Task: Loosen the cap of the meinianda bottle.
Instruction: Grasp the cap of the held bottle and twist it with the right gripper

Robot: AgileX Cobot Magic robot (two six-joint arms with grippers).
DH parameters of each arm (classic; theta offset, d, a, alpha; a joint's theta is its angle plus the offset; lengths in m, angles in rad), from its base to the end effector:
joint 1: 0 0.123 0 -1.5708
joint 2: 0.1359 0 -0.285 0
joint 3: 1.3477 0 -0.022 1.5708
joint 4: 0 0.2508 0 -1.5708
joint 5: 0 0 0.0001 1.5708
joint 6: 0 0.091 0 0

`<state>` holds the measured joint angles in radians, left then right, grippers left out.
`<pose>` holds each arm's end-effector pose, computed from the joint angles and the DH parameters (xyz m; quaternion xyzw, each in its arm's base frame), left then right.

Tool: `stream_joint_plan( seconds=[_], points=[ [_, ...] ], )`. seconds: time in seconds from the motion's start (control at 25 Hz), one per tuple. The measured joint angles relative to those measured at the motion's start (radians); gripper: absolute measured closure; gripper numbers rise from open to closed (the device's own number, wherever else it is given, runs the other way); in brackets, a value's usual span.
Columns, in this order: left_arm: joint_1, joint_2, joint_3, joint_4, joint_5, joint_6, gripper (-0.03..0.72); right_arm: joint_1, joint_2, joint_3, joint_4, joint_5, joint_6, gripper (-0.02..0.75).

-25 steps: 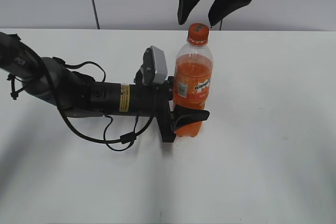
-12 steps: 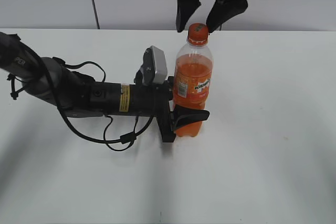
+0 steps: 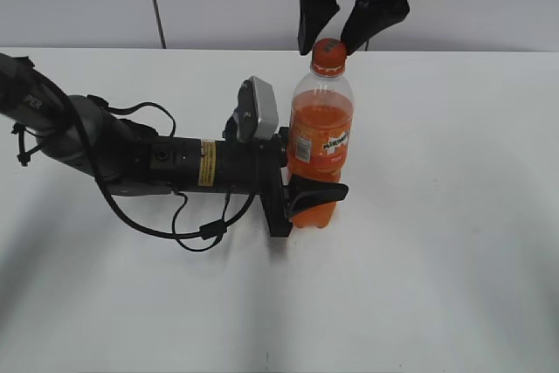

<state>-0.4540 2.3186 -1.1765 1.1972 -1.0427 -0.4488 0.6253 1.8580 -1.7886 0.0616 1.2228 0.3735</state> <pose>0.3371 -0.2459 0.0706 0.5456 0.5863 -0.3853 0.4584 0.3211 0.2383 0.3245 -0.1184 0.9757 0.1137 0.1450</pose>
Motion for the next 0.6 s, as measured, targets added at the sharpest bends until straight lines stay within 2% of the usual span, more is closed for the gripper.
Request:
stream_joint_plan(
  seconds=[0.4,0.6],
  points=[
    [0.0,0.0,0.0,0.0,0.002,0.0,0.295,0.0,0.0,0.029,0.005,0.001,0.0,0.395],
    [0.0,0.0,0.0,0.0,0.003,0.0,0.295,0.0,0.0,0.03,0.002,0.001,-0.002,0.455]
  ],
)
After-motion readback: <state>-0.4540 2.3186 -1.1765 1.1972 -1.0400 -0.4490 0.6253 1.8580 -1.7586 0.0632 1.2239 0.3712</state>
